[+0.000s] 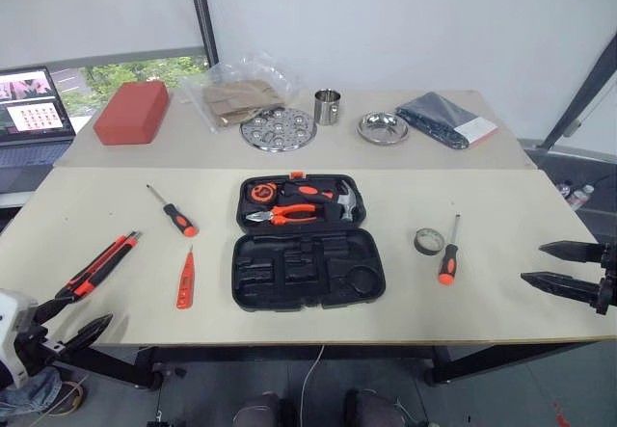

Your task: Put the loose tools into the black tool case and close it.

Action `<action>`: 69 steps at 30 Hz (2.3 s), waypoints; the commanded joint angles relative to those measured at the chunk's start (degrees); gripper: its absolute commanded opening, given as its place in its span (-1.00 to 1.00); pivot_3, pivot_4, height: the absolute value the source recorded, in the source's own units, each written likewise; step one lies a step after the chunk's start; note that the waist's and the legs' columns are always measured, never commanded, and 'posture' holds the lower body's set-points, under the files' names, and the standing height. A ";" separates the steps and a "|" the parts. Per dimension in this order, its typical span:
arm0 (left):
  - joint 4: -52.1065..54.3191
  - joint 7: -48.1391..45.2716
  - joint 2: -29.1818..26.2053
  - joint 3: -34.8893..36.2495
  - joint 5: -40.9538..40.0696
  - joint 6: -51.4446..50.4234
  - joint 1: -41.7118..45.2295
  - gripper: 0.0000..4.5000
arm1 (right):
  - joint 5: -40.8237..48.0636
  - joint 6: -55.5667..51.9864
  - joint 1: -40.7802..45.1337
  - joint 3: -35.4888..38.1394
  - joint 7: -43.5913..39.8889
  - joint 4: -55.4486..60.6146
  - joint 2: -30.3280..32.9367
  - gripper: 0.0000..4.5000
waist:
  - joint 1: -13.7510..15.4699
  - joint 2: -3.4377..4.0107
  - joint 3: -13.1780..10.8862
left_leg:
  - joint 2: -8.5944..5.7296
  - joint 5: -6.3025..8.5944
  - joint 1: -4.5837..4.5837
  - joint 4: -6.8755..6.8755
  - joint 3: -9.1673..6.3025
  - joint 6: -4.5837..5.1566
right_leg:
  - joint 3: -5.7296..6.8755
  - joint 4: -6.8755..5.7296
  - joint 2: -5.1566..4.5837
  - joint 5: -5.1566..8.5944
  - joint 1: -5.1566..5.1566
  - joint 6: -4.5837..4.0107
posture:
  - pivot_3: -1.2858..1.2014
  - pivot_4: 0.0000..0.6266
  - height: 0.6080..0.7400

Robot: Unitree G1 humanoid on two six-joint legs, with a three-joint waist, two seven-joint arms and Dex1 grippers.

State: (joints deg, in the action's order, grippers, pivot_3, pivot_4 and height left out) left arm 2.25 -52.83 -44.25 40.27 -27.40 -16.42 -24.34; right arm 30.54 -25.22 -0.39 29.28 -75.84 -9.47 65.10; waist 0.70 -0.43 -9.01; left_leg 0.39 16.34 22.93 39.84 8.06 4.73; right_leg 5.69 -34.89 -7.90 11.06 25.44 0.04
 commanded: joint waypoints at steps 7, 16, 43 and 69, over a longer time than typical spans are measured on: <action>16.11 14.92 -0.12 -1.62 -10.85 -24.03 9.18 1.00 | 6.32 -8.75 7.11 0.56 5.68 14.06 0.41 0.98 | 0.12 0.00 -0.02 | 0.00 -0.06 0.02 0.00 -0.01 -0.09 | -0.01 -0.06 0.00 -0.21 -0.09 0.34 | 0.03 -0.52 0.91; 10.61 41.35 3.80 -10.88 -14.62 -58.26 45.58 1.00 | 12.04 -13.75 20.32 -9.43 10.75 27.24 -2.73 0.98 | 0.43 -0.26 -0.15 | 0.00 -0.20 -0.04 0.07 -0.07 -0.25 | 0.11 -0.15 0.49 -0.38 -0.30 0.36 | 0.03 -0.52 0.91; -13.01 62.28 20.66 -11.49 5.31 -58.57 73.36 0.77 | 7.07 -7.53 27.65 -20.88 10.94 27.53 -12.83 1.00 | 0.38 -0.97 -0.49 | -0.01 -0.35 -0.54 0.00 -0.09 -0.52 | 0.35 -0.28 0.33 -0.46 -0.71 0.35 | 0.03 -0.52 0.91; -31.17 7.80 0.90 -40.54 14.84 -24.84 79.23 -0.58 | 9.69 -12.17 22.74 -16.62 15.71 33.87 -12.13 1.00 | 0.35 -1.05 -0.51 | -0.13 -0.52 0.19 0.10 0.01 -0.65 | 0.91 -0.52 0.49 -0.54 0.00 0.22 | 0.03 -0.52 0.91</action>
State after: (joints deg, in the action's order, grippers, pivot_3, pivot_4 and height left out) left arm -32.98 -27.57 -39.73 5.95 -13.88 -53.38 53.17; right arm 38.70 -36.74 23.21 9.53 -60.72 21.58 51.57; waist 1.06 -1.48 -9.53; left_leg 0.29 15.81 23.23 39.97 8.07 4.06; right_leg 6.87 -35.38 -7.41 10.52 25.54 0.24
